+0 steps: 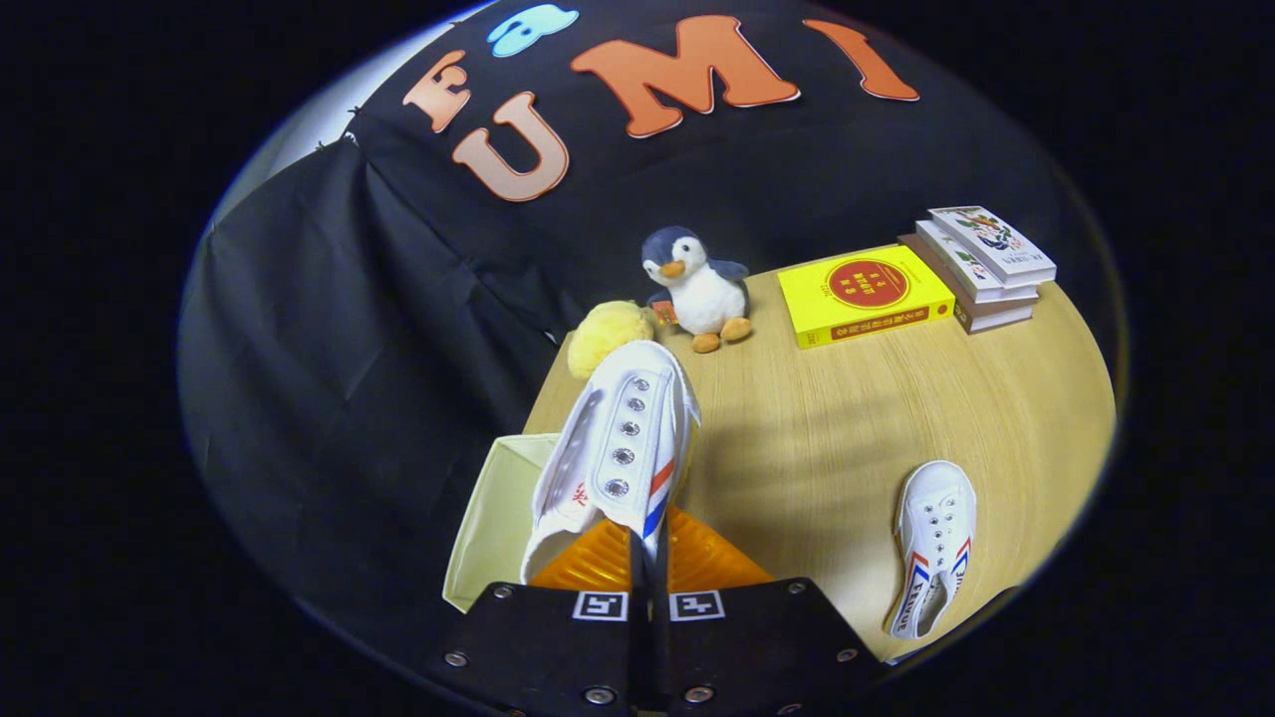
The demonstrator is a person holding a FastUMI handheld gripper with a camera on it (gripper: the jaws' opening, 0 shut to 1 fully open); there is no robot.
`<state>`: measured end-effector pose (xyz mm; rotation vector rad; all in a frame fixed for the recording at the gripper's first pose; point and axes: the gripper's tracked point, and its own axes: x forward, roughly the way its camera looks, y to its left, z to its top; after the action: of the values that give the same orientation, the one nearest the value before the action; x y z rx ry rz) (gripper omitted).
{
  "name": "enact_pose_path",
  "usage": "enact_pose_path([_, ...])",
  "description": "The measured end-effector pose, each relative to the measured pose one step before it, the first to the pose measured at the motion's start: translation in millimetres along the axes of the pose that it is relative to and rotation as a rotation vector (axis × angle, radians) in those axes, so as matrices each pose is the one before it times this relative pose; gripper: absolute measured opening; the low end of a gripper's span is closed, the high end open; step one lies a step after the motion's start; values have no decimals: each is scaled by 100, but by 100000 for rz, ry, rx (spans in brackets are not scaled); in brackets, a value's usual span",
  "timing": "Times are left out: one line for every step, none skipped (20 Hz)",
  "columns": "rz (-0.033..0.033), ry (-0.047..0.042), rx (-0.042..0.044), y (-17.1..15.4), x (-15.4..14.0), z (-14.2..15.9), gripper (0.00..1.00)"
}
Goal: Open the storage box then place both shoes into the box .Put the left shoe in first, then the right shoe, with the right side of both shoes facing outward in a uniform manner.
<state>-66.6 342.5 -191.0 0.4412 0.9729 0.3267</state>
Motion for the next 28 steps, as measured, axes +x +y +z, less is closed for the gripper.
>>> enact_pose_path([889, 492, -617, 1145, 54, 21, 1])
enact_pose_path([816, 610, -300, 1185, 254, -72, 1])
enact_pose_path([1072, 754, -651, 1183, 187, -292, 1])
enact_pose_path([864, 904, -462, 1154, 319, -378, 1])
enact_pose_path([647, 1065, -692, 1119, 490, -468, 1])
enact_pose_path([279, 1600, -937, 887, 660, -605, 1])
enact_pose_path([-92, 2026, 55, 780, 697, -868, 1])
enact_pose_path([-67, 2702, 185, 721, 653, -1020, 1])
enact_pose_path([-135, 2407, -169, 761, 764, -866, 1])
enact_pose_path([-411, 2217, -380, 602, 674, -822, 1])
enact_pose_path([-255, 1770, -835, 632, 740, -748, 1])
enact_pose_path([-235, 1822, -420, 678, 859, -639, 1])
enact_pose_path([-258, 2030, -580, 335, 674, -881, 1])
enact_pose_path([-744, 1814, 516, 318, 967, -575, 1])
enact_pose_path([-1086, 1705, 415, 177, 993, -481, 1])
enact_pose_path([-1680, 1271, 702, 28, 967, -356, 1])
enact_pose_path([-2387, 943, 364, -182, 969, -223, 1])
enact_pose_path([-2332, 1256, 554, -91, 835, -272, 1])
enact_pose_path([-1566, 1256, 652, 84, 636, -274, 1])
enact_pose_path([-1138, 1970, 1040, 124, 833, -218, 1])
enact_pose_path([-1165, 1592, 1671, 159, 676, -232, 1])
enact_pose_path([-1356, 2122, 1708, 8, 606, -151, 1])
enact_pose_path([-907, 1139, 1453, 208, 595, -130, 1])
enact_pose_path([-1200, 713, 576, 27, 461, 25, 1])
enact_pose_path([-668, 764, 1374, 107, 613, -230, 1])
enact_pose_path([-372, -128, 1405, -30, 388, -48, 2])
enact_pose_path([958, 60, 1448, 197, 512, 167, 2])
enact_pose_path([1367, 1234, 1930, 200, 458, -23, 3])
